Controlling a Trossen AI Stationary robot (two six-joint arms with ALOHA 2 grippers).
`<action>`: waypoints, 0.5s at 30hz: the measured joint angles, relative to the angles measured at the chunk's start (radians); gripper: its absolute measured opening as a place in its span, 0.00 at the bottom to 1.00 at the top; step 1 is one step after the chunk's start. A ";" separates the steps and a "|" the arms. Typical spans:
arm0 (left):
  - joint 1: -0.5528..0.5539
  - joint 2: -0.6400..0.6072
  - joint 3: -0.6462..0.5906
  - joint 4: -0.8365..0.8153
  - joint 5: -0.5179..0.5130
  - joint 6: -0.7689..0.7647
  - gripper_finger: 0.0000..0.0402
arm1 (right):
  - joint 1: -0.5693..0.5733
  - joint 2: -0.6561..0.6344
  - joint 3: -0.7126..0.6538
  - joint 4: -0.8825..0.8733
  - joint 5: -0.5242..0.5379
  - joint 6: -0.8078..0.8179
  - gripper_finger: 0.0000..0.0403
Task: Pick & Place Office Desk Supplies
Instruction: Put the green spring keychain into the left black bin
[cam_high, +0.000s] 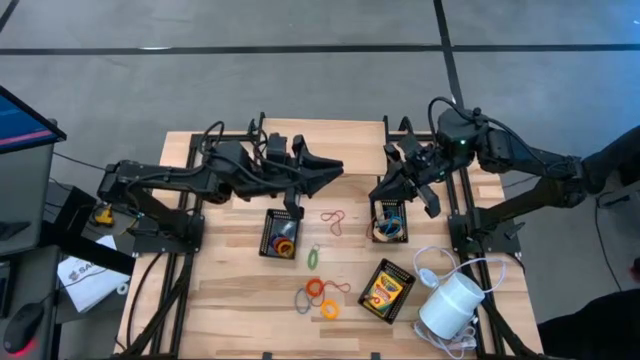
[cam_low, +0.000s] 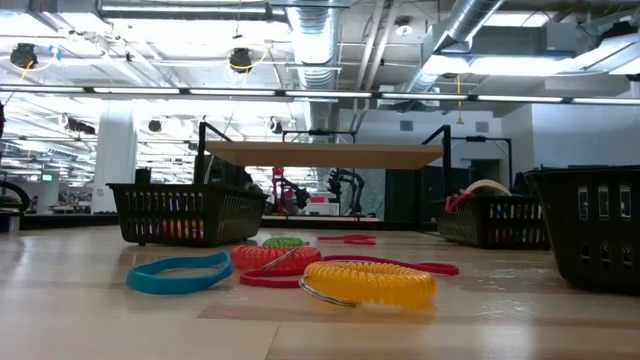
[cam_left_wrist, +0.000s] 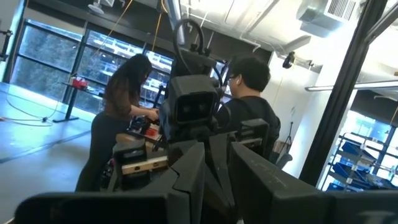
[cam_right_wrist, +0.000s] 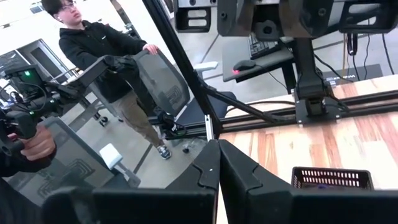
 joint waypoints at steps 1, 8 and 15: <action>-0.001 0.000 0.000 0.003 0.000 0.000 0.18 | 0.000 0.000 0.000 0.001 0.000 0.000 0.00; -0.004 0.000 0.000 0.001 -0.001 0.003 0.18 | 0.001 0.000 0.000 0.000 -0.009 -0.088 0.00; -0.007 0.000 0.000 -0.121 0.011 0.086 0.18 | 0.015 -0.018 0.000 -0.205 0.049 -0.512 0.00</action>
